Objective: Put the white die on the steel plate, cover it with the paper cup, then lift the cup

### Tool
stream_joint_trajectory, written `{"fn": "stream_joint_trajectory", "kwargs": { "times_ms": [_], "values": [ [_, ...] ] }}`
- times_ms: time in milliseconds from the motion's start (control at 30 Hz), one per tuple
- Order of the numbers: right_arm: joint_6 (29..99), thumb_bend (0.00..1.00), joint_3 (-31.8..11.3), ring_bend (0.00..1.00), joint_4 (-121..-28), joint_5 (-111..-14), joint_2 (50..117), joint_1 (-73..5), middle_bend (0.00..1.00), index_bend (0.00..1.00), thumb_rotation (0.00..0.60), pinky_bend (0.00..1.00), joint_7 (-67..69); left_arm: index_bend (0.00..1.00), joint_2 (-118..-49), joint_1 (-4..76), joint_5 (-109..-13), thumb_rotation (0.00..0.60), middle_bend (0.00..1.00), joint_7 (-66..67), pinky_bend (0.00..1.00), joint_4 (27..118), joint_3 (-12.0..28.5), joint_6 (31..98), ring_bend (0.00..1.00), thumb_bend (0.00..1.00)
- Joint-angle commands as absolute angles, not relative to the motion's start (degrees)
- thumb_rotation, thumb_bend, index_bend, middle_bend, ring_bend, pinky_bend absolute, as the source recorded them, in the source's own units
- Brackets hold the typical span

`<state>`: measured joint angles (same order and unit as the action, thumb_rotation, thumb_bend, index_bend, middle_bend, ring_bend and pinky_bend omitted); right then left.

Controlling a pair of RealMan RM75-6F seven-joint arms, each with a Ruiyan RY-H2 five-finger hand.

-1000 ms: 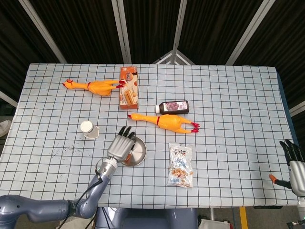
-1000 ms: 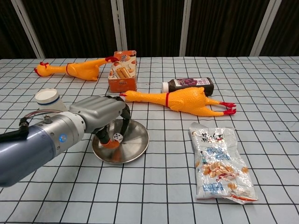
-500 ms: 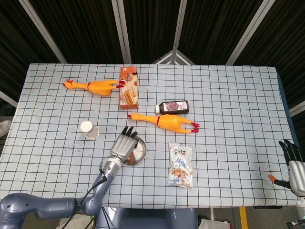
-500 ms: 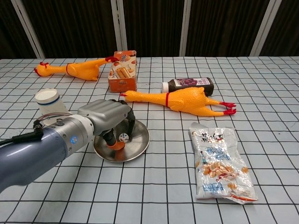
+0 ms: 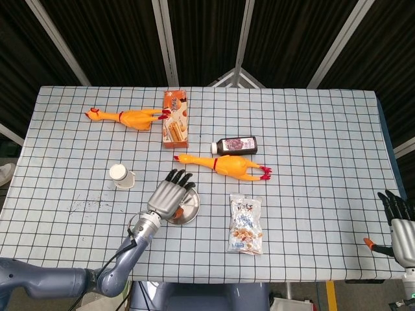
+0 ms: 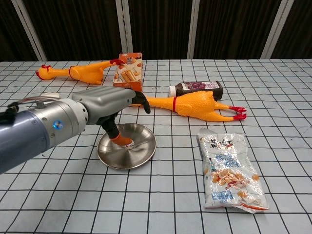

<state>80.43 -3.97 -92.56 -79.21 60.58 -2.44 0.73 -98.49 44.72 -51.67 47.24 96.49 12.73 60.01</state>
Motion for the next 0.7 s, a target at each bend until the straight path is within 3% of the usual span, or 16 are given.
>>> {"fn": "stream_joint_trajectory", "kwargs": {
  "times_ms": [33, 333, 533, 700],
  "values": [
    [80.41, 0.12, -4.01, 0.05, -92.63, -79.18, 60.53, -2.45, 0.05, 0.06, 0.6, 0.0, 0.74, 0.25, -92.87, 43.21, -54.66, 0.6, 0.07, 45.81, 0.0, 104.86, 13.31, 63.73, 0.0, 0.4],
    [80.53, 0.12, -3.65, 0.05, -93.36, -79.64, 60.35, -2.32, 0.05, 0.07, 0.6, 0.0, 0.43, 0.25, -74.39, 37.37, -56.27, 0.6, 0.07, 42.71, 0.0, 119.09, 11.67, 68.18, 0.0, 0.39],
    [80.28, 0.12, -3.4, 0.05, -93.98, -79.79, 60.53, -2.49, 0.05, 0.07, 0.6, 0.0, -1.03, 0.15, -66.92, 36.2, -52.6, 0.6, 0.0, 39.96, 0.0, 117.62, 13.25, 68.72, 0.0, 0.39],
    [79.64, 0.12, -3.39, 0.05, -94.27, -79.11, 60.51, -2.66, 0.05, 0.08, 0.6, 0.0, -1.76, 0.11, -65.62, 37.04, -47.75, 0.6, 0.0, 38.74, 0.0, 112.03, 14.76, 68.29, 0.0, 0.39]
  ]
}}
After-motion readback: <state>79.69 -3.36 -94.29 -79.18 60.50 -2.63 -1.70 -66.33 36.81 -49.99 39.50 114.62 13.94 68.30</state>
